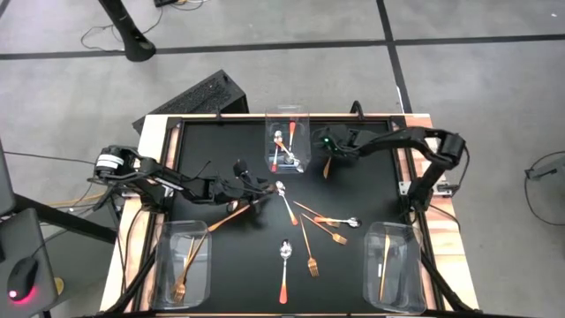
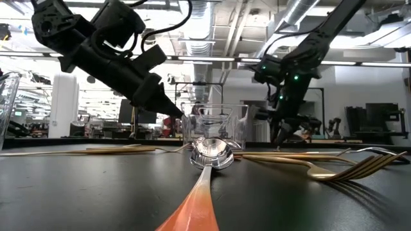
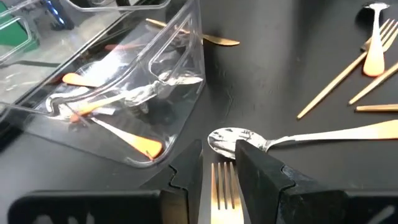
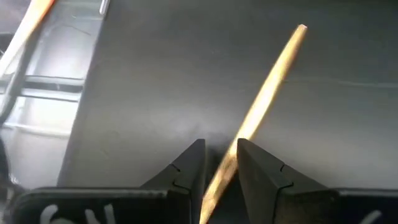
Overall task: Sort silverware by color (type)
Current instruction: Put the gold knife into the bottom right transparent bin
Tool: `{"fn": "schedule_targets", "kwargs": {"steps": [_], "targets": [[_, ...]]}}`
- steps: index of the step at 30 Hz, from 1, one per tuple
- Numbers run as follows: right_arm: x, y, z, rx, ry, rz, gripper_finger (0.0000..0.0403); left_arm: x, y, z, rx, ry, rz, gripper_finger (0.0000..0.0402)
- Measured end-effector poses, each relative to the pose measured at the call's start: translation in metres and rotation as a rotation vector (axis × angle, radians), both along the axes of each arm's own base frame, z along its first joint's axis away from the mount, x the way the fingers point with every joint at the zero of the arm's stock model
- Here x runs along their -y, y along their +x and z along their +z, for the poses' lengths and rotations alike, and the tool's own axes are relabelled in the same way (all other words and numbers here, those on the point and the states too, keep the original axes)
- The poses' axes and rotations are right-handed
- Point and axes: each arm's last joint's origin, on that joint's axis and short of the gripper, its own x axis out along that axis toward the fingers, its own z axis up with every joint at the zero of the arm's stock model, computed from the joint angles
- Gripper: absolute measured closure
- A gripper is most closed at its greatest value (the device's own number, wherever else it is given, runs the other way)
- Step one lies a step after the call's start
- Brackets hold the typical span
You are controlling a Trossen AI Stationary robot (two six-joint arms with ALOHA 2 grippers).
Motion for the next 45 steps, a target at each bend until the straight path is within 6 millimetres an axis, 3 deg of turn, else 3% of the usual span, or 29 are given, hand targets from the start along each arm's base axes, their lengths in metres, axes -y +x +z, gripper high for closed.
{"fn": "schedule_targets", "kwargs": {"steps": [11, 16, 20, 26, 34, 45], "targets": [[0.004, 0.015, -0.015, -0.16, 0.033, -0.023, 0.029, 0.0, -0.002, -0.003, -0.025, -0.017, 0.017, 0.0317], [-0.006, 0.016, -0.007, -0.202, 0.014, 0.002, 0.029, 0.0, -0.004, -0.005, -0.055, -0.02, 0.025, 0.0317], [-0.012, 0.018, 0.012, -0.162, -0.048, 0.006, 0.029, -0.001, -0.005, -0.006, -0.063, -0.017, 0.049, 0.0317], [-0.021, 0.009, 0.023, -0.242, -0.105, -0.038, 0.029, -0.001, -0.005, -0.007, -0.057, -0.033, 0.066, 0.0317], [-0.028, -0.002, 0.001, -0.328, -0.065, -0.136, 0.029, -0.001, -0.007, -0.009, -0.071, -0.071, 0.077, 0.0317], [-0.053, -0.007, -0.017, -0.346, -0.046, -0.06, 0.029, 0.004, -0.007, -0.012, -0.101, -0.18, -0.047, 0.0317]]}}
